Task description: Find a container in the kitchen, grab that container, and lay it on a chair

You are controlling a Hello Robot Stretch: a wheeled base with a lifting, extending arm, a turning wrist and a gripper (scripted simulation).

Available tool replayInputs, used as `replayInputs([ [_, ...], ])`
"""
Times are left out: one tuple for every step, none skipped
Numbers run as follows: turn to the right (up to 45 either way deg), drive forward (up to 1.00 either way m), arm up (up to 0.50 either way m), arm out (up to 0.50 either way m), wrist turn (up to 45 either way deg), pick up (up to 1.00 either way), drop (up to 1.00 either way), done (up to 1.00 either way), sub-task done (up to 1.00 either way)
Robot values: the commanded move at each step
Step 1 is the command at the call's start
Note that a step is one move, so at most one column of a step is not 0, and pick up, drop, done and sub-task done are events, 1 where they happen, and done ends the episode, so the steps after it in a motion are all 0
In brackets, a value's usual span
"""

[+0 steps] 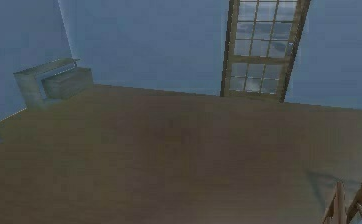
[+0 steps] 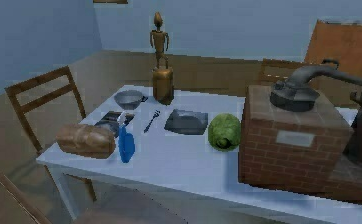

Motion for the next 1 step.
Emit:
replayInputs([
  [-12.0,0.00,0.00,0.00,0.0,0.00,0.00,0.00,0.00],
])
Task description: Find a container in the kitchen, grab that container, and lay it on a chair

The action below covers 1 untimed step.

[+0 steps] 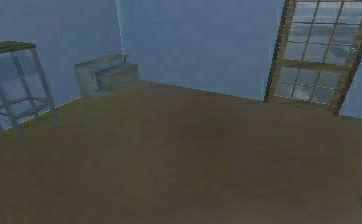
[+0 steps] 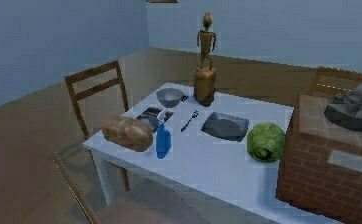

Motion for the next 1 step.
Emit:
replayInputs([
  [0.0,0.00,0.50,0.00,0.0,0.00,0.00,0.00,0.00],
])
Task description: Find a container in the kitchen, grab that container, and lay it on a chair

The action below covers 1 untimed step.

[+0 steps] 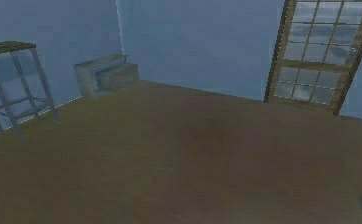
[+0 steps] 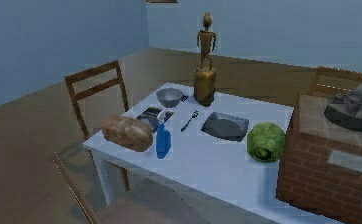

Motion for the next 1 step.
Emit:
replayInputs([
  [0.0,0.00,0.32,0.00,0.0,0.00,0.00,0.00,0.00],
])
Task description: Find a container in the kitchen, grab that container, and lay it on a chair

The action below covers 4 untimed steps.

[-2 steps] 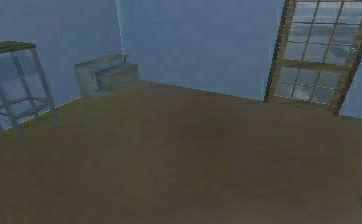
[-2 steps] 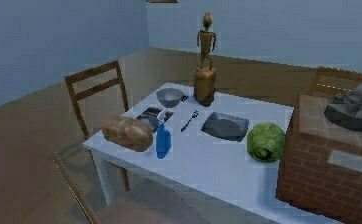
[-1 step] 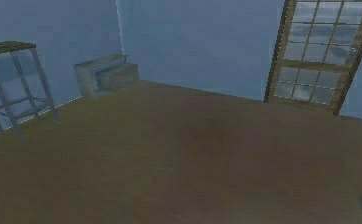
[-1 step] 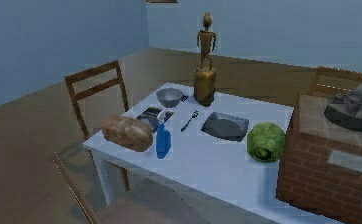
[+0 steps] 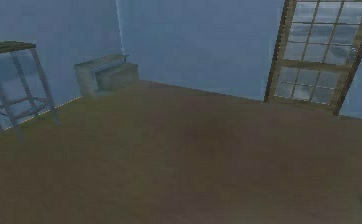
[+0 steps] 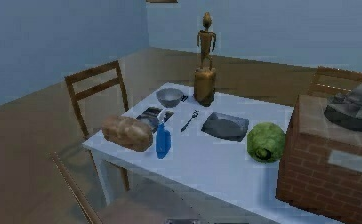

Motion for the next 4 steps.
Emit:
replayInputs([
  [0.0,0.00,0.00,0.42,0.0,0.00,0.00,0.00,0.00],
  [0.0,0.00,0.00,0.00,45.0,0.00,0.00,0.00,0.00],
  [0.0,0.00,0.00,0.00,45.0,0.00,0.00,0.00,0.00],
  [0.0,0.00,0.00,0.00,45.0,0.00,0.00,0.00,0.00],
])
